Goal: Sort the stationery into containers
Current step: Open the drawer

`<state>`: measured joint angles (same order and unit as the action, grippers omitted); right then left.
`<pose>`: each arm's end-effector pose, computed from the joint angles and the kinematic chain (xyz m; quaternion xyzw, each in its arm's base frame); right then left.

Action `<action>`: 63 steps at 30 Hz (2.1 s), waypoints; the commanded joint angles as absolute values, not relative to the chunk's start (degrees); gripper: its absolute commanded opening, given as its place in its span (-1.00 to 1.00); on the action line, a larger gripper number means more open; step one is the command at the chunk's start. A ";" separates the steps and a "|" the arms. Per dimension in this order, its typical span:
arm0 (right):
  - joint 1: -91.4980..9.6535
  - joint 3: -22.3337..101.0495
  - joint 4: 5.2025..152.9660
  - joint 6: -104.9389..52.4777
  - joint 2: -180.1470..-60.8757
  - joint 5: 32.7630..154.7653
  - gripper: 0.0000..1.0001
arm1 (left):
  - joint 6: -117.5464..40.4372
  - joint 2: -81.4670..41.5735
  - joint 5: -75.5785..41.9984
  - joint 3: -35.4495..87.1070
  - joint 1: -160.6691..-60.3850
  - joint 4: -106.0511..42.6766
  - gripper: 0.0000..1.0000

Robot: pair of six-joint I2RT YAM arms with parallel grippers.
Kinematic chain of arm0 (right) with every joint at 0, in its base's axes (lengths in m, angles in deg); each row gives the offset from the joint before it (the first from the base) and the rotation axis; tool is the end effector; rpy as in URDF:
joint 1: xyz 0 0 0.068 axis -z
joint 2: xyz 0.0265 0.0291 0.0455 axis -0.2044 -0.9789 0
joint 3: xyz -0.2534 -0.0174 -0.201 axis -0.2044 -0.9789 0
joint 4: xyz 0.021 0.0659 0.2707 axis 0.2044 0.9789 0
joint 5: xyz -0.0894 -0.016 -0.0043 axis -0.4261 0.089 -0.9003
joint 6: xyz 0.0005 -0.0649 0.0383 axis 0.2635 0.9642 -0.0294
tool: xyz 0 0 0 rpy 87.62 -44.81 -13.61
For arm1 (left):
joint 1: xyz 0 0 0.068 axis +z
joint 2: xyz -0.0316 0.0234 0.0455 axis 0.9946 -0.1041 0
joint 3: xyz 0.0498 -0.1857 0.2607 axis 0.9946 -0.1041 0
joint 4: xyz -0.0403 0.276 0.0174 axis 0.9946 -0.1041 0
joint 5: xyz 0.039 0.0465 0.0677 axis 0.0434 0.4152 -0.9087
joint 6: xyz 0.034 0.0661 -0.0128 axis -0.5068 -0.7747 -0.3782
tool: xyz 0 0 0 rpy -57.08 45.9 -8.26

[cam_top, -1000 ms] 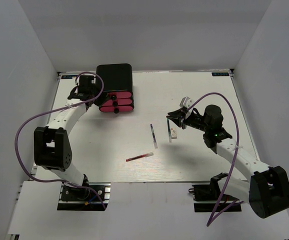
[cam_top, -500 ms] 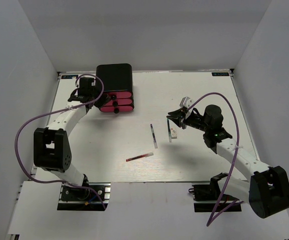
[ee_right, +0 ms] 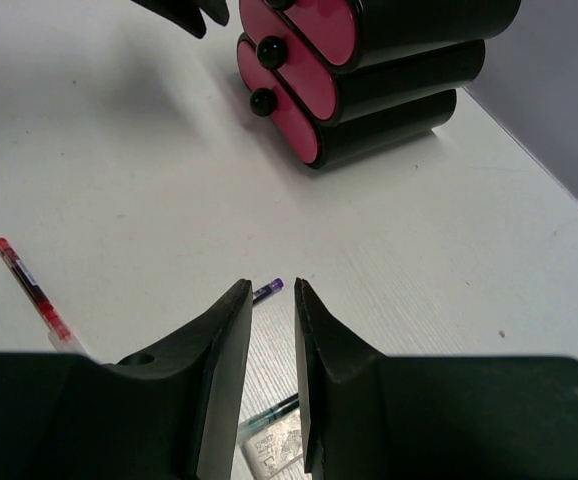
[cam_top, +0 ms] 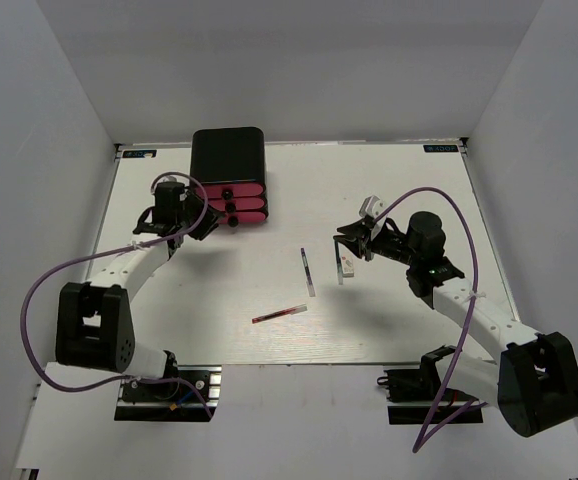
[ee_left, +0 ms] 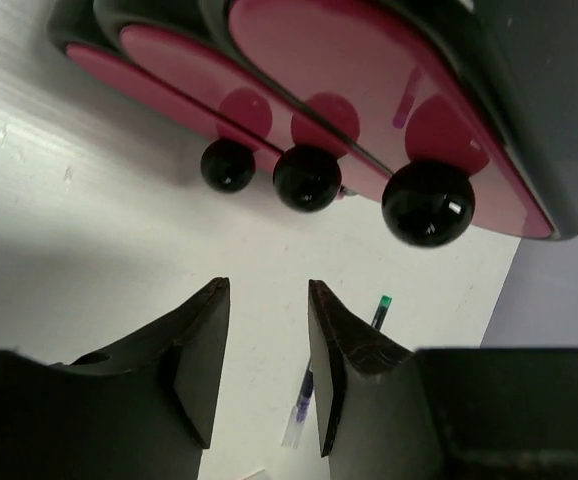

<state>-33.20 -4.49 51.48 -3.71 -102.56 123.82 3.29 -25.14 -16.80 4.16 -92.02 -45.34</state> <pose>0.2257 0.1302 0.3004 -0.4291 0.5880 0.2686 0.6308 0.3247 -0.0550 0.2542 -0.3242 0.8507 -0.2651 0.3177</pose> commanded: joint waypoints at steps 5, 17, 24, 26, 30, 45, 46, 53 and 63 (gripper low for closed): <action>-32.89 -4.72 50.36 -2.28 -101.31 123.56 -0.40 | 1.29 -29.53 -15.30 4.64 -92.11 -35.81 0.00; -32.71 -4.90 50.54 -2.01 -101.83 123.04 -0.37 | -1.09 -34.10 -13.71 5.87 -92.11 -28.79 0.12; -32.63 -4.81 50.45 -2.01 -102.10 123.30 -0.37 | -1.09 -34.71 -12.57 4.11 -92.11 -26.23 0.15; -32.71 -4.81 50.54 -2.01 -102.10 123.30 -0.37 | -1.09 -35.33 -12.57 4.11 -92.11 -26.23 0.15; -32.63 -4.81 50.63 -1.84 -102.10 123.21 -0.37 | -1.09 -36.56 -12.57 4.11 -92.11 -25.09 0.15; -32.54 -4.99 50.54 -1.93 -101.92 123.30 -0.37 | -0.56 -38.67 -13.10 4.64 -92.11 -22.80 -0.18; -32.54 -5.07 50.71 -1.93 -101.75 123.21 -0.37 | -0.56 -38.67 -13.10 4.64 -92.11 -22.80 -0.21; -32.54 -5.16 50.71 -1.75 -101.75 123.13 -0.37 | -1.09 -37.01 -12.58 3.24 -92.11 -23.50 -0.51; -32.45 -5.08 50.54 -1.75 -102.01 123.74 -0.37 | -3.46 -26.39 -12.04 -6.34 -92.11 -27.55 -0.56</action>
